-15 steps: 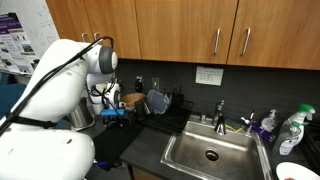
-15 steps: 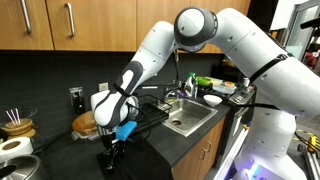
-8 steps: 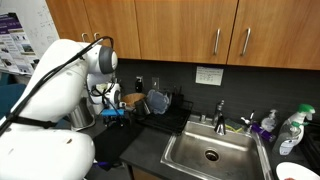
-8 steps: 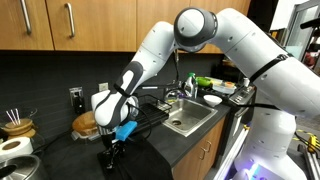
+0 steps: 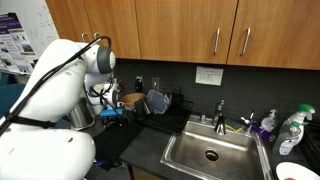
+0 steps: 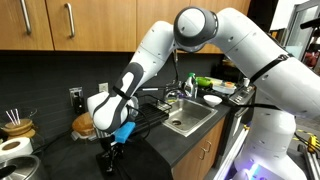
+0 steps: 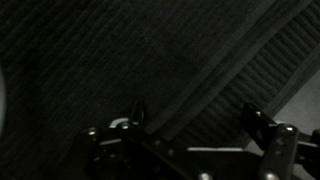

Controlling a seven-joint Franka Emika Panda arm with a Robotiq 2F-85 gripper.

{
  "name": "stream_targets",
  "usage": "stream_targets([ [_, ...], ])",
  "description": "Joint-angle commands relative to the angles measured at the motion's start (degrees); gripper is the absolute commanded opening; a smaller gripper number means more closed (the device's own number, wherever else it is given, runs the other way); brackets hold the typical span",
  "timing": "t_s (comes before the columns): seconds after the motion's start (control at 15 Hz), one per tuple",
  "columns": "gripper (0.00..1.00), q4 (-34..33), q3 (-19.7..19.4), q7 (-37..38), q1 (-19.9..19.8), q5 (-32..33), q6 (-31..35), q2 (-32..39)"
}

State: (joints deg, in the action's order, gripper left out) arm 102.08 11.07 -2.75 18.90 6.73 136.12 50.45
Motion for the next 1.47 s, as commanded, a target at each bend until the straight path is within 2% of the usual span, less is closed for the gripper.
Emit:
stream_targets([
  [0.0,1.00,3.03,-0.59,1.92,2.05,1.42,1.81,-2.14],
  [0.67,1.00,9.19,-1.58,7.13,5.57,2.57,6.93,-6.11],
  [0.73,1.00,9.28,-1.64,7.24,5.69,2.57,6.93,-6.25],
  [0.8,1.00,6.43,-0.44,5.42,4.51,1.41,5.92,-3.49],
  [1.4,1.00,7.24,-0.75,5.73,4.87,1.68,6.35,-4.10],
])
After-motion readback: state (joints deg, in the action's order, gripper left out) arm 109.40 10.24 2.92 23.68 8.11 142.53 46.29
